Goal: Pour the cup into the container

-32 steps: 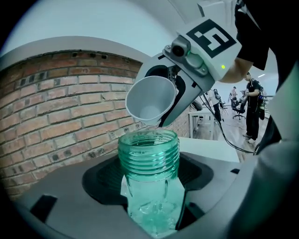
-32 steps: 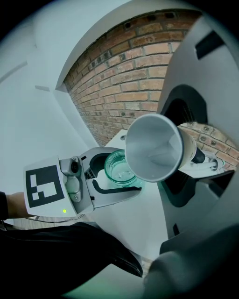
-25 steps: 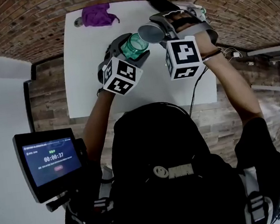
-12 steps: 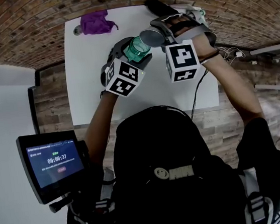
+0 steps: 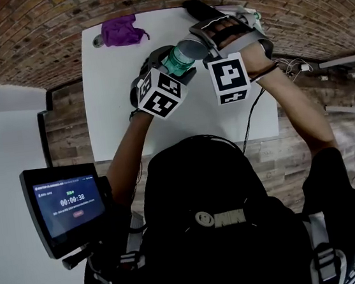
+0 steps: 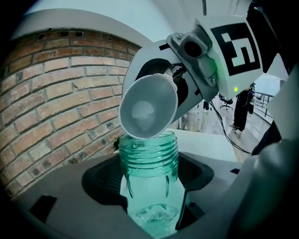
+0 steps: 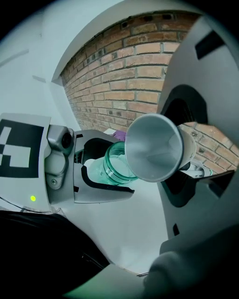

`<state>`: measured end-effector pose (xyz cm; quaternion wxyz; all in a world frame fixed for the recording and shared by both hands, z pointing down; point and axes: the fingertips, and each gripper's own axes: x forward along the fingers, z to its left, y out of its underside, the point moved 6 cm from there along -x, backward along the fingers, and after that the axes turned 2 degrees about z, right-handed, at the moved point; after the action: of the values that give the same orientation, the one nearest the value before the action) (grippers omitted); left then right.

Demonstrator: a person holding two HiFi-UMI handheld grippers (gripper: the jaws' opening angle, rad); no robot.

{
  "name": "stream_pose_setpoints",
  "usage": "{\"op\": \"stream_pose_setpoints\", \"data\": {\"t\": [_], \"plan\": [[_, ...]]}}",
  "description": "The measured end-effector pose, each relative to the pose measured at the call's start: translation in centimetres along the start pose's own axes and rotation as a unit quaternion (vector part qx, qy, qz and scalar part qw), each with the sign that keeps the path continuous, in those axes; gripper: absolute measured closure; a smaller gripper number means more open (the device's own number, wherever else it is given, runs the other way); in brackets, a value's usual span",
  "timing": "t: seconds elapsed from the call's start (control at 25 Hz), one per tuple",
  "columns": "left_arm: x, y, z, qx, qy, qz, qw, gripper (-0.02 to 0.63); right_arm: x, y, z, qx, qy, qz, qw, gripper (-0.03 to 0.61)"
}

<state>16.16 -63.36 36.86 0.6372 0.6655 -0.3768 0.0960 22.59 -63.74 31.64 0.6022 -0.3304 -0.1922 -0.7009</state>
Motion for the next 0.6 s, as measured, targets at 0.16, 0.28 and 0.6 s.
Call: {"op": "stream_pose_setpoints", "data": {"t": [0.16,0.28,0.6], "plan": [[0.7,-0.4,-0.2,0.011,0.012,0.013,0.9998,0.261,0.3,0.4,0.1,-0.027,0.013,0.011,1.0,0.31],[0.9,-0.6,-0.2,0.018,0.017,0.018,0.9995,0.259,0.4,0.5,0.3,-0.04,0.017,0.012,0.999,0.31],[1.4,-0.9,-0.2,0.02,0.026,0.028,0.9991,0.259,0.6,0.8,0.7,-0.068,0.019,0.019,0.997,0.31]]}}
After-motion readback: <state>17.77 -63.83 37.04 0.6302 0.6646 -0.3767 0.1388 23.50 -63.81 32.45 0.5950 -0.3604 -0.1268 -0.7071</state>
